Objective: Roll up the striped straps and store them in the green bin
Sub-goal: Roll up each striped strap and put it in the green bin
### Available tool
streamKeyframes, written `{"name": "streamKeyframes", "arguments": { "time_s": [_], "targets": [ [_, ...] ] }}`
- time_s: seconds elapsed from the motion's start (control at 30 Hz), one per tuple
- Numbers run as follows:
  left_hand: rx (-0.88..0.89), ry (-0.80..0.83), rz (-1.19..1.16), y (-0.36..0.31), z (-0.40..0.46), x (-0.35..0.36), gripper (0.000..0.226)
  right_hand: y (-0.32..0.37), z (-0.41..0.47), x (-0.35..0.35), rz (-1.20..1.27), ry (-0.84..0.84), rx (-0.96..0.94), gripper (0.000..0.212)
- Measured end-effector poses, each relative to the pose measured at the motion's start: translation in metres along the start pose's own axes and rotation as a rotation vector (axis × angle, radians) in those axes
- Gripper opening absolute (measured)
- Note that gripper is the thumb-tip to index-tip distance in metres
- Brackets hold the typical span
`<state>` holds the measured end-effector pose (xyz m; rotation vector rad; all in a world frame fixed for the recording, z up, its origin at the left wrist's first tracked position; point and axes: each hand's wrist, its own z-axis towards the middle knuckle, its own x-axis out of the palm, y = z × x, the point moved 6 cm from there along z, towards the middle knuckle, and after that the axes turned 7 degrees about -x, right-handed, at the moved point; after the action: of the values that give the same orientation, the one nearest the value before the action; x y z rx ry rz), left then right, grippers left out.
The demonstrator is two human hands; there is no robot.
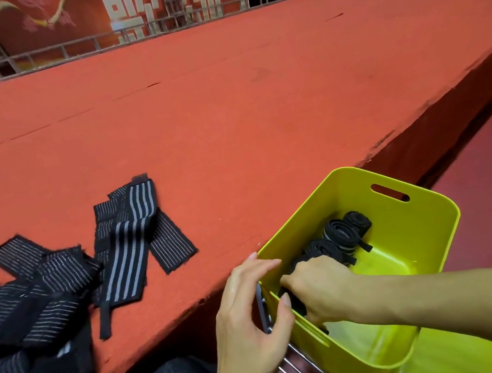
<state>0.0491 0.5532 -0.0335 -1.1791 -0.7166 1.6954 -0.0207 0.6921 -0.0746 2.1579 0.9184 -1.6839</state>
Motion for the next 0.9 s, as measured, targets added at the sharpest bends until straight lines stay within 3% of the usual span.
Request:
{"name": "streamKeyframes", "arguments": {
  "time_s": [0.27, 0.7, 0.9],
  "targets": [
    [-0.017, 0.017, 0.000, 0.003, 0.001, -0.007, 0.048, -0.010, -0.002, -0.005, 0.105, 0.005, 0.021, 0.064],
    [-0.020, 0.051, 0.082, -0.002, -0.005, -0.006, 0.047, -0.017, -0.020, 0.000, 0.058, -0.012, 0.002, 0.091],
    [-0.023, 0.060, 0.095, -0.003, -0.004, -0.007, 0.047, -0.016, -0.025, -0.005, 0.004, -0.014, -0.032, 0.094]
  ]
}}
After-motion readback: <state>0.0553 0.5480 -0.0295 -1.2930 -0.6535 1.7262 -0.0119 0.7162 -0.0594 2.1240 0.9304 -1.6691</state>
